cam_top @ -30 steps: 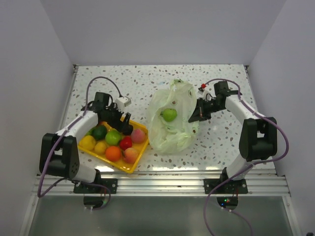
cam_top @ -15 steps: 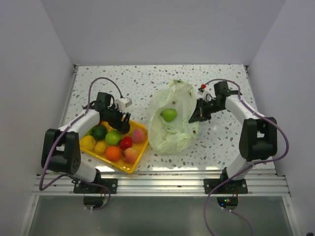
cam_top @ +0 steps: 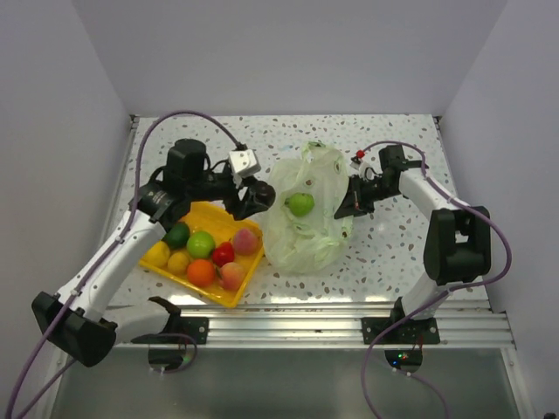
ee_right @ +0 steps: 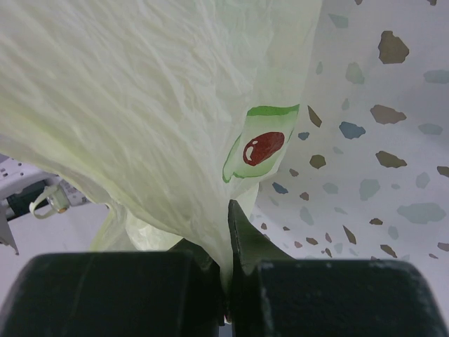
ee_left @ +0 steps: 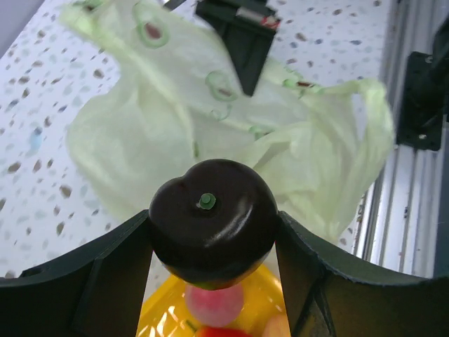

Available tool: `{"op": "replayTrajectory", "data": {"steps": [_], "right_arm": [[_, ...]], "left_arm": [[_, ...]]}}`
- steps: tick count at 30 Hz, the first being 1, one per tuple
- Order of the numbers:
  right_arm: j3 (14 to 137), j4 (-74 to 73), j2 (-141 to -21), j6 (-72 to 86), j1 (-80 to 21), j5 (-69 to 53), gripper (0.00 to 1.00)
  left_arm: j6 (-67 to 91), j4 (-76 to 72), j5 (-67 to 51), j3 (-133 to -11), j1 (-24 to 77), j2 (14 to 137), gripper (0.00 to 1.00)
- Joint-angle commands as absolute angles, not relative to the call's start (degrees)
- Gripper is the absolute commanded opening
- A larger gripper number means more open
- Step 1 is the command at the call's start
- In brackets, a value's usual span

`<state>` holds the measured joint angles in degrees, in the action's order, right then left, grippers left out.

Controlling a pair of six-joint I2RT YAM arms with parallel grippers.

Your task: Place the fake fruits into the plastic bag and tie a complex knot

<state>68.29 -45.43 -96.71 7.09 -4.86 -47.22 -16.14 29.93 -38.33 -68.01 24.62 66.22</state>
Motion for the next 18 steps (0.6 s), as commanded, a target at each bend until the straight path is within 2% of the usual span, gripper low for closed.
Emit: {"op": "replayTrajectory", "data": {"steps": [1, 10, 12, 14, 15, 18], "right_arm": [[70.14, -45.44, -96.5, 7.29, -4.92, -48.16, 0.0], [69.35, -45.0, -95.98, 7.38, -5.01, -48.69, 0.0], [69.34, -45.0, -95.98, 7.38, -5.1, -48.78, 0.0], [69.61, -45.17, -96.06, 7.38, -5.1, -49.04, 0.0], [69.7, -45.26, -96.15, 7.3, -5.18, -49.04, 0.0], [69.79, -45.26, -96.5, 7.29, -5.1, -49.04, 0.0]], "left_arm": [[-12.22, 23.56, -37.8, -71.71, 30.66, 70.82, 0.5], [-11.17, 17.84, -33.15, -77.43, 40.69, 84.72, 0.54], [-9.24, 16.53, -29.55, -78.4, 41.13, 87.09, 0.68], [-9.4, 16.35, -28.57, -79.36, 41.13, 87.8, 0.77], [-9.49, 15.74, -27.52, -79.28, 41.13, 87.45, 0.87], [-10.45, 15.47, -28.12, -79.01, 41.04, 85.26, 0.98]]}}
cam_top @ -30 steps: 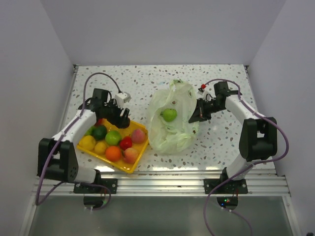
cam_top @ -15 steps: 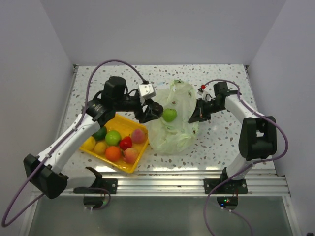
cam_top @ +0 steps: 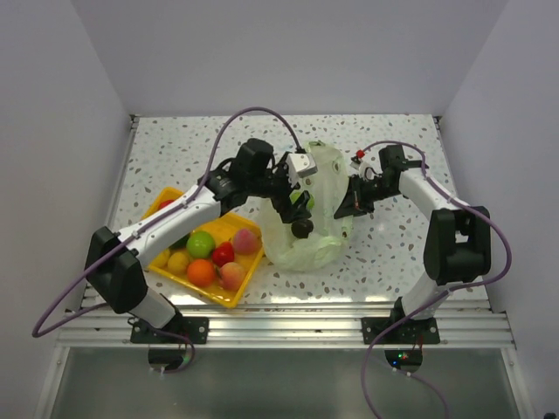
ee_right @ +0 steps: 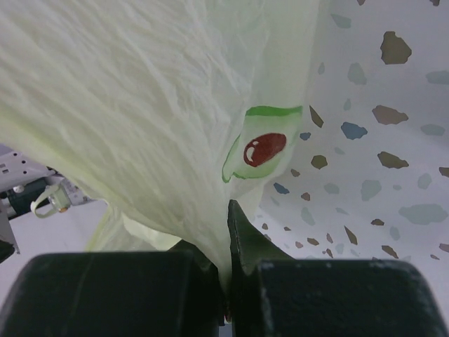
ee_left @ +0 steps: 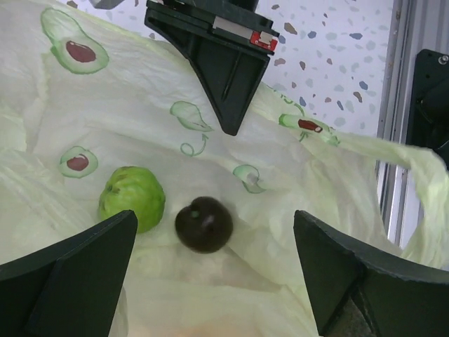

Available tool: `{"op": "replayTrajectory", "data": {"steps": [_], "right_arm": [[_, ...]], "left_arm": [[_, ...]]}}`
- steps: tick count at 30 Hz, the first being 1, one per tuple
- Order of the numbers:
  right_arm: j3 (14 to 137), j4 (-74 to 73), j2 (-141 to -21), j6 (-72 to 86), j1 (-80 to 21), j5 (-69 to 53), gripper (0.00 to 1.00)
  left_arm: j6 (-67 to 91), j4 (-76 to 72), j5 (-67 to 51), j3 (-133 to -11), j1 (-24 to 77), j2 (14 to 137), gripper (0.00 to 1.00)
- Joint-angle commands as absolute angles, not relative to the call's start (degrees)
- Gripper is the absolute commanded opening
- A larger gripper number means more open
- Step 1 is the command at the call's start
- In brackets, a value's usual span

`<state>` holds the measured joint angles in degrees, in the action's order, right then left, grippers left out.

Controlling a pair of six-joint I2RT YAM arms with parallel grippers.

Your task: Place the fake fruits into the plastic bag and tie a complex knot

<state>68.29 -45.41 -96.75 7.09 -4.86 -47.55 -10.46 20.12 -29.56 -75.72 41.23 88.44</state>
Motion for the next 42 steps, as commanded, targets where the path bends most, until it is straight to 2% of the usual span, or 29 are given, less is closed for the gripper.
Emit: {"op": "replayTrajectory", "data": {"steps": [1, 6, 10, 14, 18, 25, 35, 42], "right_arm": [[69.87, -45.35, -96.68, 7.29, -5.1, -49.04, 0.0], [70.14, -45.79, -96.68, 7.03, -5.1, -48.78, 0.0], [69.61, -45.35, -95.89, 7.29, -5.1, -48.43, 0.0], [69.43, -44.91, -95.98, 7.65, -5.1, -48.08, 0.0], [69.79, -45.53, -95.98, 7.12, -5.18, -47.73, 0.0], [69.61, -45.35, -95.71, 7.03, -5.1, -47.11, 0.0], [69.52, -45.62, -95.98, 6.59, -5.1, -47.02, 0.0], [69.96, -46.05, -96.42, 6.42, -5.1, -47.55, 0.0]], "left_arm": [[-10.63, 15.99, -28.73, -79.01, 41.04, 84.47, 1.0], [-13.89, 23.11, -37.06, -76.39, 38.33, 76.92, 1.0], [-11.25, 22.24, -43.33, -64.29, 25.18, 67.34, 1.0], [-18.97, 30.3, -39.74, -58.37, 18.73, 62.14, 1.0], [-26.87, 34.1, -33.59, -53.18, 17.58, 61.0, 1.0], [-32.16, 33.4, -29.01, -47.03, 17.84, 65.38, 0.99], [-31.64, 27.25, -24.26, -47.29, 25.39, 73.91, 1.0], [-30.59, 23.03, -21.97, -46.76, 26.1, 80.77, 1.0]]}}
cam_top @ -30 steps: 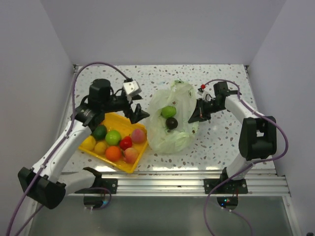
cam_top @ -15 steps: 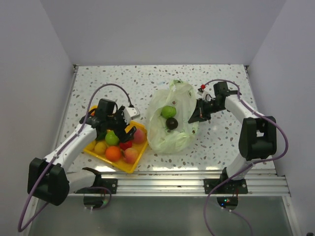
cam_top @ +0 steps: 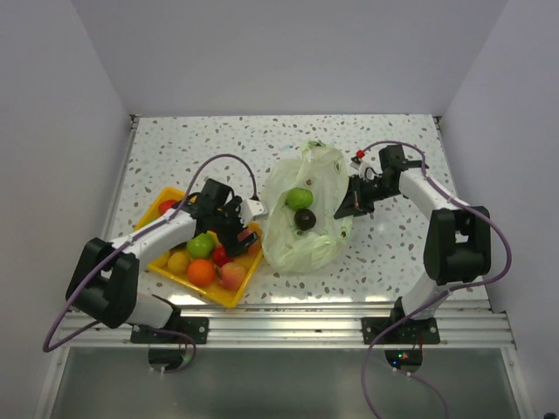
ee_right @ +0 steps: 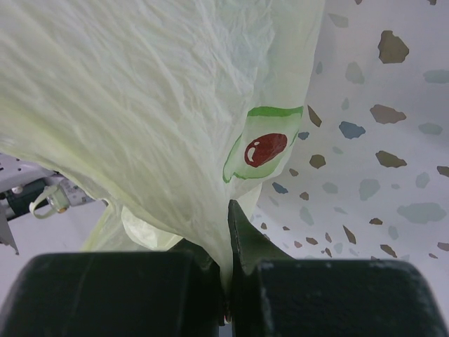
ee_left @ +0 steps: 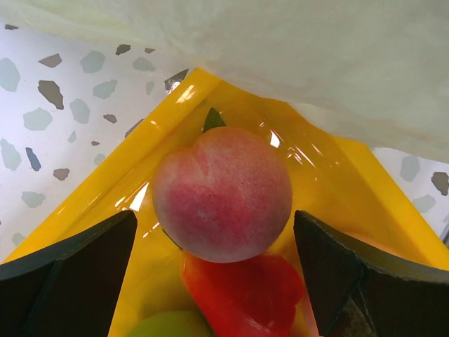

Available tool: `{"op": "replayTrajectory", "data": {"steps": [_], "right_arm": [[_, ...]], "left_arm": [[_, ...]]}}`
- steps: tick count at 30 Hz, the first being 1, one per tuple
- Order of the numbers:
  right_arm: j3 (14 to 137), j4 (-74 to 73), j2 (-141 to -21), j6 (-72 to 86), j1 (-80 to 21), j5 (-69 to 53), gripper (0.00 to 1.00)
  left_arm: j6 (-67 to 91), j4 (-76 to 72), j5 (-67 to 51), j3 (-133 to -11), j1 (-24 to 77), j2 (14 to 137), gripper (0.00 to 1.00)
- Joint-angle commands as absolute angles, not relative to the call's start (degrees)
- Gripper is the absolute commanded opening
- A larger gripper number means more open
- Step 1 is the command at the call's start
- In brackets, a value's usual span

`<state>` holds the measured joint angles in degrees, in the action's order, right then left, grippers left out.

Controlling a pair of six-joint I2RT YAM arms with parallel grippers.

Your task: Place the fake fruits into the plastic bag and tie a complex knot

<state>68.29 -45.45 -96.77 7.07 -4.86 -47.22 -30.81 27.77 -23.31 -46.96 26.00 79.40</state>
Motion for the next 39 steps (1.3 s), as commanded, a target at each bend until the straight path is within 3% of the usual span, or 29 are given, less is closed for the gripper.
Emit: {"op": "replayTrajectory", "data": {"steps": [1, 6, 9, 19, 27, 39], "right_arm": [[69.96, -46.23, -96.42, 6.33, -5.1, -47.72, 0.0], [69.79, -45.97, -96.59, 6.33, -5.1, -47.64, 0.0], [69.87, -45.97, -96.94, 6.33, -5.1, -47.64, 0.0], [70.49, -46.32, -97.3, 6.33, -5.1, -47.81, 0.0], [70.49, -46.05, -97.56, 6.42, -5.18, -47.81, 0.0], [70.75, -45.79, -97.82, 6.42, -5.54, -47.64, 0.0]], "left_arm": [[-30.5, 22.68, -21.71, -46.67, 26.28, 81.55, 1.0], [-29.8, 20.31, -21.27, -46.32, 26.28, 81.57, 0.95], [-28.48, 20.13, -23.54, -45.44, 26.19, 80.25, 0.86], [-27.16, 32.14, -28.21, -51.58, 22.94, 66.63, 0.39], [-23.65, 36.38, -34.37, -67.2, 25.3, 63.01, 0.37], [-14.95, 27.43, -31.56, -83.58, 43.23, 81.37, 0.38]]}}
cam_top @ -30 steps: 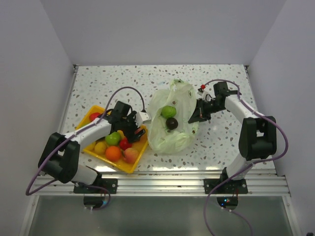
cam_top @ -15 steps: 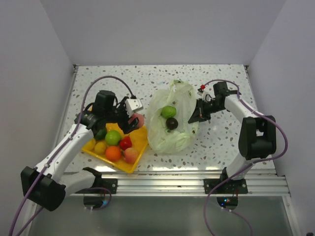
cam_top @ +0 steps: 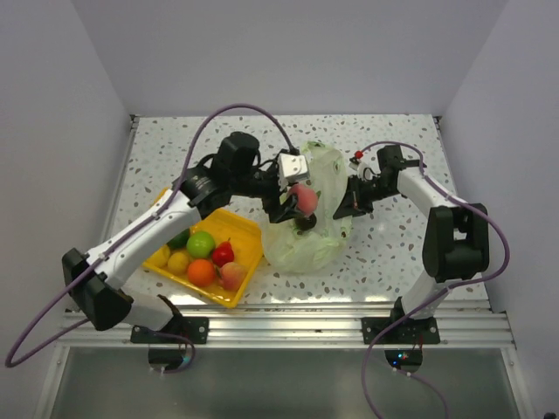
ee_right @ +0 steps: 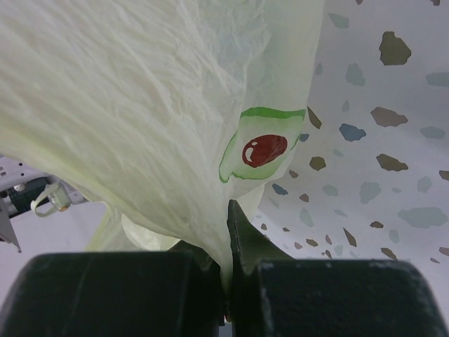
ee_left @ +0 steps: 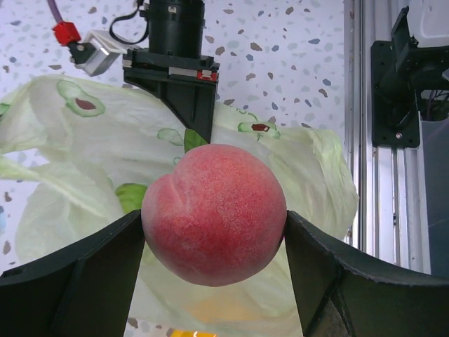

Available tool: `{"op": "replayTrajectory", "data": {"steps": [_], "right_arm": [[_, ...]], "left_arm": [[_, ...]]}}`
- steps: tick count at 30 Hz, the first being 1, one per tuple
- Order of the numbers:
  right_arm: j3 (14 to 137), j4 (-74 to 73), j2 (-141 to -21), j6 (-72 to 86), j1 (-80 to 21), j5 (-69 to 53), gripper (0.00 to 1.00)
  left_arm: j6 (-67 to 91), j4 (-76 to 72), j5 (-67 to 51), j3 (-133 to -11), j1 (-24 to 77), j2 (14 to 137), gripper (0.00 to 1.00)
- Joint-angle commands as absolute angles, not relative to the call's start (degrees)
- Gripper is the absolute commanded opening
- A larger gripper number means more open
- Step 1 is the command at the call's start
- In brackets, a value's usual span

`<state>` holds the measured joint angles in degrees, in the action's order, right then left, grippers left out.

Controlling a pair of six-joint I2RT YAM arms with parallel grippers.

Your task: Place the fake fruits into the plastic bag and tie a complex knot

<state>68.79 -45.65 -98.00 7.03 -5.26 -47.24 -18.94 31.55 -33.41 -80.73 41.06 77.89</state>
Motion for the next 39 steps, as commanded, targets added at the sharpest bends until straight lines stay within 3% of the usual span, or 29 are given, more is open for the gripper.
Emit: {"op": "replayTrajectory", "data": {"steps": [1, 11, 14, 20, 23, 25, 30, 34, 39], "right_arm": [[70.75, -45.79, -97.74, 6.42, -5.62, -47.72, 0.0], [70.4, -45.79, -98.17, 6.15, -5.89, -48.16, 0.0], [70.58, -45.7, -99.05, 6.33, -6.06, -48.25, 0.0], [71.37, -45.35, -98.7, 7.03, -6.15, -48.78, 0.0], [71.28, -45.26, -98.44, 7.03, -6.15, -48.87, 0.0], [71.19, -45.35, -98.09, 7.12, -6.15, -48.87, 0.0], [71.63, -45.79, -97.47, 7.03, -6.24, -48.78, 0.0], [71.37, -45.79, -96.86, 6.86, -6.15, -48.34, 0.0], [71.19, -45.7, -96.77, 6.68, -6.15, -48.08, 0.0]], "left_arm": [[-14.42, 25.77, -30.68, -83.93, 43.76, 83.82, 0.37], [-12.04, 16.97, -12.15, -83.85, 44.82, 92.81, 0.36], [-12.66, 17.22, -9.15, -85.94, 44.82, 97.1, 0.42], [-12.92, 21.62, -8.77, -88.86, 44.91, 98.89, 0.82], [-13.01, 20.92, -12.98, -88.25, 44.74, 94.25, 0.89], [-12.74, 19.69, -16.32, -87.02, 44.65, 91.07, 1.0], [-10.65, 22.58, -25.47, -84.56, 42.46, 79.38, 1.0], [-7.29, 22.41, -33.3, -75.53, 31.57, 69.02, 1.0], [-11.07, 30.4, -21.72, -67.07, 20.32, 59.51, 0.99]]}}
